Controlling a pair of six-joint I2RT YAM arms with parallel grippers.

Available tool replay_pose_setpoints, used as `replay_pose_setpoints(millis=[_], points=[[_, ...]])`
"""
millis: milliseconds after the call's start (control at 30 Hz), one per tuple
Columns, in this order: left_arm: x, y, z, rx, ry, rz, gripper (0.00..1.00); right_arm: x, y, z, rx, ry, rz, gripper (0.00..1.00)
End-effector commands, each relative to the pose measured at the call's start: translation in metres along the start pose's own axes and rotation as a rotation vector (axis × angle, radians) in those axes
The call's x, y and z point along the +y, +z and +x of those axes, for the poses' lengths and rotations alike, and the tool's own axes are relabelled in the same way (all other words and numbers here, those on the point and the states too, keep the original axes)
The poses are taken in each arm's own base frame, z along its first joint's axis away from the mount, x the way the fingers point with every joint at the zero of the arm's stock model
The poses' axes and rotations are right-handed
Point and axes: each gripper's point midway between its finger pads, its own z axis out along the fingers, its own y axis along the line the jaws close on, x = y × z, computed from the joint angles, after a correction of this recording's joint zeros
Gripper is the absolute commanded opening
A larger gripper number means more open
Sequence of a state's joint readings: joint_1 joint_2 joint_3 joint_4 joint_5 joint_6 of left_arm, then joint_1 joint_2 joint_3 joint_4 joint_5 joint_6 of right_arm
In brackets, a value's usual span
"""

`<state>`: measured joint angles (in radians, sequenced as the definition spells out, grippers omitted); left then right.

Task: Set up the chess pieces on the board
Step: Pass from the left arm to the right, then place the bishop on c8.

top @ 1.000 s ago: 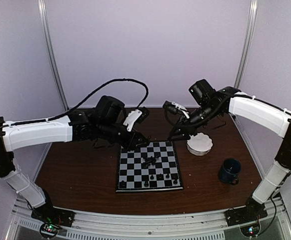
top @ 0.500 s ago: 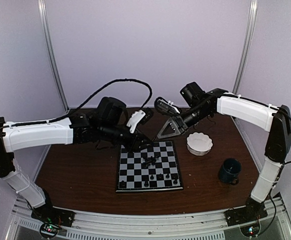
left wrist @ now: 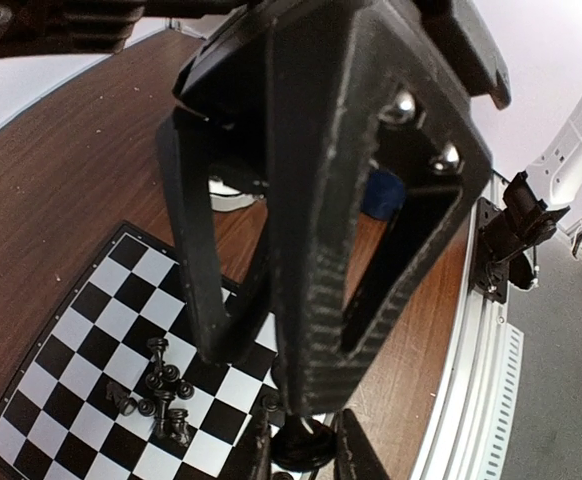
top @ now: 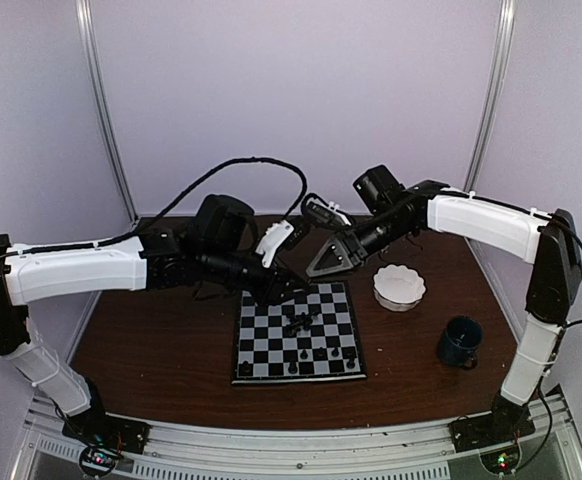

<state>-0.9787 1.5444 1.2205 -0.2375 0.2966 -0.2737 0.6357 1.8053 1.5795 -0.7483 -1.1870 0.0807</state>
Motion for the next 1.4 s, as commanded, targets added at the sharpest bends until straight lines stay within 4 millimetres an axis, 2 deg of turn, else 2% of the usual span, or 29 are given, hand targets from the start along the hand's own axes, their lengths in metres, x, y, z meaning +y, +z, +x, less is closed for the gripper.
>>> replay_pose_setpoints(millis=[0,133,267,433,600,800,867,967,1067,1200,1300,1367], points=[[-0.009,-0.004,-0.018,-0.064,0.041,0.025,0.18,0.004,0.009,0.001,0.011,-0.002,-0.033,0.40],[-0.008,-0.003,-0.018,-0.064,0.046,0.019,0.18,0.006,0.012,0.003,0.016,0.005,-0.048,0.31],[-0.006,-0.002,-0.018,-0.062,0.047,0.013,0.18,0.008,0.011,0.004,0.013,0.004,-0.054,0.17],[-0.003,-0.001,-0.016,-0.057,0.047,-0.001,0.18,0.009,0.010,0.006,0.010,0.003,-0.049,0.17],[0.000,-0.001,-0.016,-0.059,0.049,-0.023,0.17,0.010,0.008,0.008,0.009,-0.001,-0.042,0.20],[0.003,0.001,-0.013,-0.048,0.050,-0.036,0.18,0.013,0.006,0.007,0.005,-0.021,-0.036,0.07],[0.004,0.001,-0.011,-0.044,0.049,-0.041,0.24,0.013,0.005,0.008,0.006,-0.045,-0.018,0.05],[0.005,0.000,-0.009,-0.033,0.058,-0.047,0.37,0.009,0.000,0.009,0.018,-0.109,0.046,0.03],[0.004,-0.010,-0.005,-0.017,0.077,-0.058,0.46,0.001,-0.008,0.016,0.053,-0.183,0.150,0.03],[0.012,-0.036,-0.002,-0.009,0.116,-0.139,0.51,-0.010,-0.018,0.024,0.088,-0.277,0.265,0.03],[0.031,-0.055,0.002,0.001,0.124,-0.225,0.53,-0.018,-0.023,0.032,0.109,-0.342,0.334,0.03],[0.052,-0.067,0.002,-0.007,0.100,-0.272,0.54,-0.025,-0.024,0.039,0.126,-0.387,0.377,0.03]])
